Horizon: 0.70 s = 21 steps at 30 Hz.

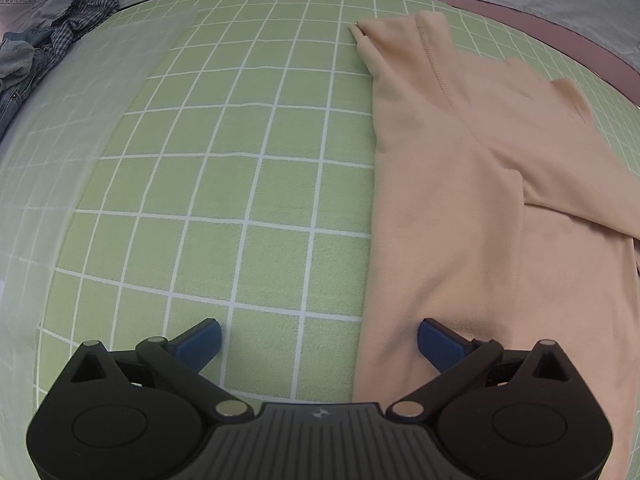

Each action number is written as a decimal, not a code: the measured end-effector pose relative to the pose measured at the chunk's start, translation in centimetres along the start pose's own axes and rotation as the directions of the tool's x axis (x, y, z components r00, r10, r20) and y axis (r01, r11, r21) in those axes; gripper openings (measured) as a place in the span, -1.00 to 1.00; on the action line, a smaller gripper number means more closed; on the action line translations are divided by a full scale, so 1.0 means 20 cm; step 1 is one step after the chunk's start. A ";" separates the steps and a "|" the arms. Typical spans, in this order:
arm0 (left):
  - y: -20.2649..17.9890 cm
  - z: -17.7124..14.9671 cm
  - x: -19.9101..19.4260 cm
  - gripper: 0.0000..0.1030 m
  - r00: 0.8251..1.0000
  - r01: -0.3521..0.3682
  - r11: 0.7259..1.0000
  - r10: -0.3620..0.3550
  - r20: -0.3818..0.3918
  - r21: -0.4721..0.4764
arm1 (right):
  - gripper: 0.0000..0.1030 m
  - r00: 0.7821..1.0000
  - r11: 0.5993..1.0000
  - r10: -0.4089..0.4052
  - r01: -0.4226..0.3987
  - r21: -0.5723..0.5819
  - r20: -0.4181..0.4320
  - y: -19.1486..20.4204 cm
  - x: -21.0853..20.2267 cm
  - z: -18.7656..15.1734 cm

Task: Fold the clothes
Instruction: 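Grasp the other sleeve with the right tool and fold it across the body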

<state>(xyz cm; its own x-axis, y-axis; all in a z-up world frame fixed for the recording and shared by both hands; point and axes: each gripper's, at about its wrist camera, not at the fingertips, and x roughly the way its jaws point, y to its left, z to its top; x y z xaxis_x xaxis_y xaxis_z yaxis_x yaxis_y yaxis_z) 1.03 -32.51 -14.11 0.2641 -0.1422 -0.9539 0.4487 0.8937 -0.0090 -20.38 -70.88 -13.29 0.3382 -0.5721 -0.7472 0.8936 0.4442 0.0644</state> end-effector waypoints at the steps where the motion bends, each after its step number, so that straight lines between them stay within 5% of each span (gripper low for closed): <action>1: 0.00 0.00 0.00 1.00 1.000 0.001 1.000 -0.001 -0.004 0.002 | -0.80 1.000 1.000 0.006 -0.006 -0.007 0.009 0.01 -0.02 0.00; 12: 0.09 -0.10 -0.17 1.00 1.000 -0.010 0.999 0.010 0.005 -0.053 | -0.81 0.980 0.976 0.151 -0.126 -0.176 0.132 0.22 -0.53 -0.18; 21: 0.20 -0.37 -0.31 1.00 1.000 -0.005 1.000 0.005 0.006 0.001 | -0.82 0.966 0.907 0.253 -0.218 -0.360 0.052 0.48 -0.84 -0.62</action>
<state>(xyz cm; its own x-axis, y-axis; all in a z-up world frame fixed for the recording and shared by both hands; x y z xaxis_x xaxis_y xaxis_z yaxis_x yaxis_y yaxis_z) -5.08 -25.02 -10.48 0.2712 -0.1403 -0.9522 0.4478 0.8941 -0.0042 -21.20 -48.42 -8.41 0.5679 -0.4762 -0.6713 0.6305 0.7760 -0.0170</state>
